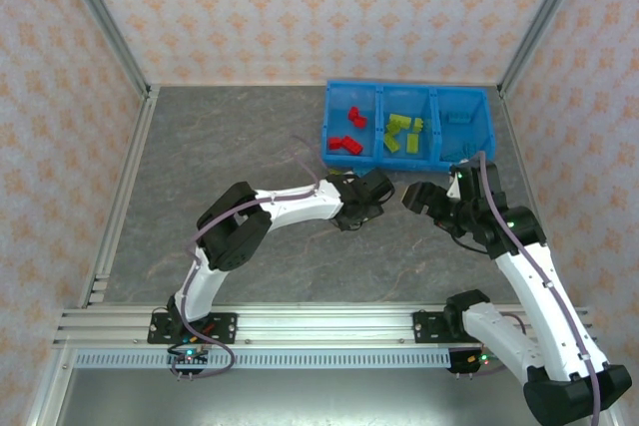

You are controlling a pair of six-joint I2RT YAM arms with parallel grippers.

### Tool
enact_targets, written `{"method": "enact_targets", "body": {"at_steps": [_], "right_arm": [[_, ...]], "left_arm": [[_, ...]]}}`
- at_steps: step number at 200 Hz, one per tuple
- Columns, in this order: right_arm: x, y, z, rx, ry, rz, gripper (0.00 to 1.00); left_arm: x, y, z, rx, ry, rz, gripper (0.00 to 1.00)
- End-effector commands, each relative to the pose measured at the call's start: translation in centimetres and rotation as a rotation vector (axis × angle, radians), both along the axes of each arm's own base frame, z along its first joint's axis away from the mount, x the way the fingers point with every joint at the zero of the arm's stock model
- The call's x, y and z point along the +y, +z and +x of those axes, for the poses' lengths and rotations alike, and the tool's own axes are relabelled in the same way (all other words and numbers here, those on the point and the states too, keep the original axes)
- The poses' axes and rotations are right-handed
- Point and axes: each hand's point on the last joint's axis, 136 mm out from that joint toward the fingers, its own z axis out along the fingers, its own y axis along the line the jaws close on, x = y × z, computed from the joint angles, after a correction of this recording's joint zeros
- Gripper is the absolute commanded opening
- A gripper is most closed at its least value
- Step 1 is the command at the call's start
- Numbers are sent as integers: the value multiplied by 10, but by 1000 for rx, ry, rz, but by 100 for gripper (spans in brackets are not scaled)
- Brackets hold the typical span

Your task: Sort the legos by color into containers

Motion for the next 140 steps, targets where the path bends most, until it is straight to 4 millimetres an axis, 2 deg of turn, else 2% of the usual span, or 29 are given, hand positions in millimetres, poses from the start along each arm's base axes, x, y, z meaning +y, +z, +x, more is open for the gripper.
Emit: {"method": "enact_targets", "body": {"at_steps": [1, 44, 69, 86, 106, 108, 115, 128, 140], "right_arm": [[-4, -6, -6, 20, -19, -13, 85], [2, -8, -13, 49, 33, -5, 85], [9, -11, -19, 98, 96, -1, 86], [8, -9, -19, 96, 90, -3, 86], [9, 5, -14, 37, 65, 32, 86], [9, 7, -13, 31, 60, 34, 86], [8, 11, -11, 8, 44, 39, 86], [0, 17, -7, -26, -5, 24, 86], [-9, 19, -5, -45, -60, 3, 86]], "left_arm": [[16, -9, 3, 17, 24, 68, 59], [30, -10, -12, 41, -10, 87, 35], [37, -6, -26, 55, -33, 56, 26], [36, 4, -33, 51, -69, 22, 23], [22, 33, -39, 10, -161, -17, 22], [19, 45, -38, -13, -170, -33, 22], [11, 66, -38, -58, -212, -41, 22], [-1, 98, -32, -139, -273, -33, 22], [-9, 122, -18, -227, -302, -1, 22]]}}
